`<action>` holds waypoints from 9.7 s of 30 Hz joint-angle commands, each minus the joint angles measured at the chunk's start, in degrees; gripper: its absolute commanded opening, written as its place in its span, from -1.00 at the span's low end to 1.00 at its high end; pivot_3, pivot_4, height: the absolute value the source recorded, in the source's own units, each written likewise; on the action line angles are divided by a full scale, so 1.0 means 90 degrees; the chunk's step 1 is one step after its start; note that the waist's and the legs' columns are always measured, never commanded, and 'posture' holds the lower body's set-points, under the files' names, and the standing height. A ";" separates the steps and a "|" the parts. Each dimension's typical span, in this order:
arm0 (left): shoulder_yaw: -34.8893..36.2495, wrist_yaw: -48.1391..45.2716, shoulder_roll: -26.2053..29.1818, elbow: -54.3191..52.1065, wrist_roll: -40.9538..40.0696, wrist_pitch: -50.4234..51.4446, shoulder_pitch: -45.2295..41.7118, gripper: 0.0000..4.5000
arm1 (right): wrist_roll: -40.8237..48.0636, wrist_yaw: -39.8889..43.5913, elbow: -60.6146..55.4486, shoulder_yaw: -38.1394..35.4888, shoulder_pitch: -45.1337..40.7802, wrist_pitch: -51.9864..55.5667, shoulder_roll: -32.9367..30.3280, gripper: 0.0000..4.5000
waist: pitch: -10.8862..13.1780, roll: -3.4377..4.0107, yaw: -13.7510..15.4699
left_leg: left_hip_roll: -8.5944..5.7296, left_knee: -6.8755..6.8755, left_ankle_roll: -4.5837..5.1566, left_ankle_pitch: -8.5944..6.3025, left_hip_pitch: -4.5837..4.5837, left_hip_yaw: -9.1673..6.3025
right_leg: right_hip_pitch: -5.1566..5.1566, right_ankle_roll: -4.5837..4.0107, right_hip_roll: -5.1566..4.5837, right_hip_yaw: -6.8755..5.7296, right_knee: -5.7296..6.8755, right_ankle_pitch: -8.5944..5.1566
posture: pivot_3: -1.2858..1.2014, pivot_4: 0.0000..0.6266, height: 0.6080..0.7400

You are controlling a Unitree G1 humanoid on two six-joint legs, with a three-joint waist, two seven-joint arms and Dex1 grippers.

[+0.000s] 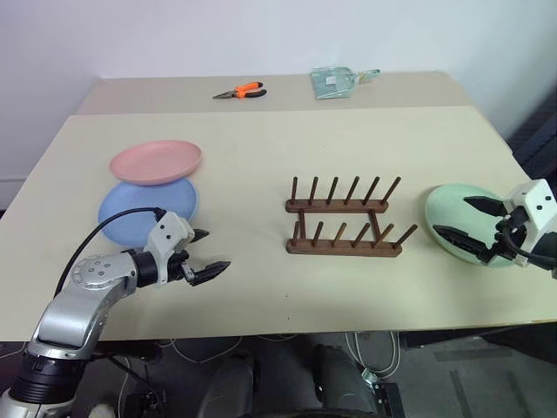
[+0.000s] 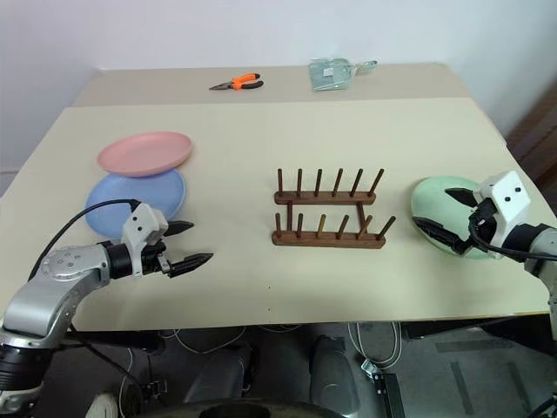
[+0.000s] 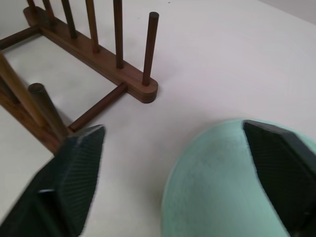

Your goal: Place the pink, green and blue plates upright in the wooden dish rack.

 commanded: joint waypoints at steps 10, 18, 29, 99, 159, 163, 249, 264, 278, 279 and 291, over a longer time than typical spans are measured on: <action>-0.1232 -0.0427 -0.0519 0.0464 0.0322 -0.0501 -0.0929 1.00 | -0.0291 -0.0373 -0.0030 -0.0155 0.0064 -0.0341 0.0058 0.95 | -0.0002 0.0003 0.0068 | -0.0004 0.0005 0.0000 0.0000 -0.0003 -0.0001 | 0.0002 -0.0007 0.0000 -0.0001 -0.0001 0.0005 | 0.03 -0.52 1.00; -0.2643 -0.0904 -0.1986 0.3133 0.1258 -0.1649 -0.2672 1.00 | -0.0144 -0.0780 -0.1346 -0.1099 0.1538 -0.0077 0.0511 0.95 | -0.0005 0.0003 0.0167 | -0.0009 0.0021 0.0004 -0.0001 -0.0017 0.0002 | 0.0003 -0.0015 -0.0001 -0.0005 -0.0002 0.0015 | 0.03 -0.52 1.00; -0.2734 -0.1302 -0.2770 0.4624 0.1558 -0.2475 -0.3205 -0.49 | -0.0103 -0.1263 -0.3247 -0.1277 0.3079 0.0374 0.1373 0.98 | -0.0018 0.0016 0.0137 | -0.0006 0.0036 0.0017 -0.0010 -0.0014 0.0009 | 0.0011 0.0015 -0.0003 -0.0005 -0.0001 -0.0004 | 0.03 -0.52 1.00; -0.0837 0.1715 -0.2148 0.1822 0.1144 -0.0906 -0.1726 -0.40 | -0.2054 -0.1494 -0.1183 0.2869 -0.0716 -0.0598 0.1999 0.48 | -0.0033 0.0011 -0.0038 | -0.0007 0.0077 0.0037 -0.0024 -0.0012 -0.0008 | 0.0013 0.0033 0.0002 -0.0009 0.0033 0.0007 | 0.03 -0.52 1.00; 0.0897 0.6555 -0.4188 0.0510 -0.2814 0.2659 -0.4841 -1.00 | -0.5893 -0.2412 -0.0072 0.4427 -0.3703 -0.3640 0.1265 -0.22 | 0.0012 -0.0067 0.0004 | -0.0023 0.0081 0.0000 -0.0006 -0.0032 -0.0012 | 0.0007 0.0026 -0.0002 -0.0009 0.0017 0.0024 | 0.03 -0.52 1.00; 0.1156 0.6522 -0.4372 0.0538 -0.3094 0.2631 -0.4797 -0.73 | -0.6232 -0.2696 -0.0030 0.4328 -0.3748 -0.3774 0.1202 -1.00 | 0.0013 -0.0067 -0.0008 | -0.0021 0.0079 -0.0001 -0.0006 -0.0030 -0.0013 | 0.0005 0.0026 0.0000 -0.0010 0.0019 0.0024 | 0.03 -0.52 1.00; -0.1539 0.0535 -0.1887 0.0419 -0.0074 -0.0520 -0.1442 0.76 | -0.0691 -0.3725 -0.1485 0.0613 -0.2921 -0.0328 0.1236 -0.97 | 0.0045 0.0029 0.0085 | -0.0005 0.0080 0.0037 -0.0025 -0.0030 0.0011 | 0.0007 0.0012 -0.0001 0.0000 0.0002 0.0003 | 0.03 -0.52 1.00; -0.0595 0.1133 -0.1697 0.1180 0.0614 -0.1971 -0.1043 0.76 | 0.4861 -0.6461 -0.2663 0.1371 -0.4552 0.2279 0.4483 -0.97 | 0.0040 0.0028 0.0112 | -0.0006 0.0062 0.0037 -0.0025 -0.0031 -0.0033 | -0.0007 -0.0014 0.0000 -0.0007 0.0008 0.0017 | 0.03 -0.52 1.00; -0.0788 0.1110 -0.1931 0.1012 0.0668 -0.1878 -0.0950 0.76 | 0.4636 -0.7098 -0.2569 0.1330 -0.3769 0.2112 0.4856 -0.97 | 0.0040 0.0029 0.0015 | -0.0008 0.0060 0.0036 -0.0024 -0.0032 -0.0013 | -0.0012 0.0006 0.0007 -0.0009 0.0015 0.0028 | 0.03 -0.52 1.00; -0.0795 0.1103 -0.1941 0.1009 0.0664 -0.1869 -0.0961 0.76 | 0.4692 -0.7146 -0.2590 0.1307 -0.3745 0.2092 0.4873 -0.97 | 0.0040 0.0029 -0.0001 | -0.0008 0.0060 0.0036 -0.0024 -0.0032 -0.0013 | -0.0012 0.0006 0.0007 -0.0009 0.0015 0.0028 | 0.03 -0.52 1.00; -0.0851 0.1006 -0.2005 0.0886 0.0602 -0.1732 -0.0917 0.76 | 0.6149 -0.7984 -0.3086 0.1086 -0.3953 0.1537 0.5034 -0.97 | 0.0040 0.0030 -0.0027 | -0.0005 0.0053 0.0036 -0.0024 -0.0031 -0.0014 | -0.0016 0.0005 0.0007 -0.0008 0.0015 0.0027 | 0.03 -0.52 1.00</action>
